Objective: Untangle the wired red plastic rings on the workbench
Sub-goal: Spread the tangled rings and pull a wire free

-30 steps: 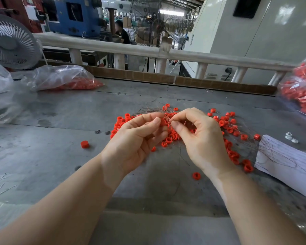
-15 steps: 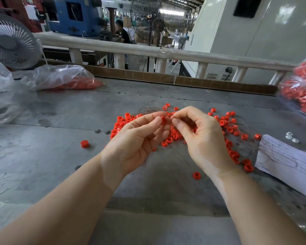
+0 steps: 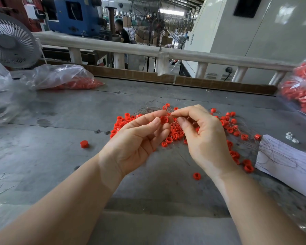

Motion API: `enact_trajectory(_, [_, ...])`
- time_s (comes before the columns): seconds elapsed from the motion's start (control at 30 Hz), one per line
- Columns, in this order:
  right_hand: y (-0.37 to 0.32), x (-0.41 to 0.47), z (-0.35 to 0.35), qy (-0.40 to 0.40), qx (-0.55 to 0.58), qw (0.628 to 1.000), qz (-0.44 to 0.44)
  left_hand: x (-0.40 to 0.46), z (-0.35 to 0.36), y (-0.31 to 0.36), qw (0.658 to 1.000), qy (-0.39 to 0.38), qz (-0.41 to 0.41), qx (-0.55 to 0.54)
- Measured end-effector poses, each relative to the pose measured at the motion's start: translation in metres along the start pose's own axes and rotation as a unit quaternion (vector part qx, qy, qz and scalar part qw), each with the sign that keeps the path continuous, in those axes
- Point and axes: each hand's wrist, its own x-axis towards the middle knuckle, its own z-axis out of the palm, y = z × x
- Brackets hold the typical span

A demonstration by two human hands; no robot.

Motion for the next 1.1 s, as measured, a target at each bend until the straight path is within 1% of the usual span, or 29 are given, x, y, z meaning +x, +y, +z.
enact_trajectory(0.57, [-0.0001, -0.0005, -0.0022, 0.003, -0.004, 1.000, 0.007, -0.0007, -0.0004, -0.0016, 0.999, -0.018, 0.008, 0.035])
enact_trajectory(1.1, [-0.0003, -0.0002, -0.0017, 0.008, 0.009, 1.000, 0.013, 0.0013, -0.0027, -0.0020, 0.999, -0.025, 0.010, 0.024])
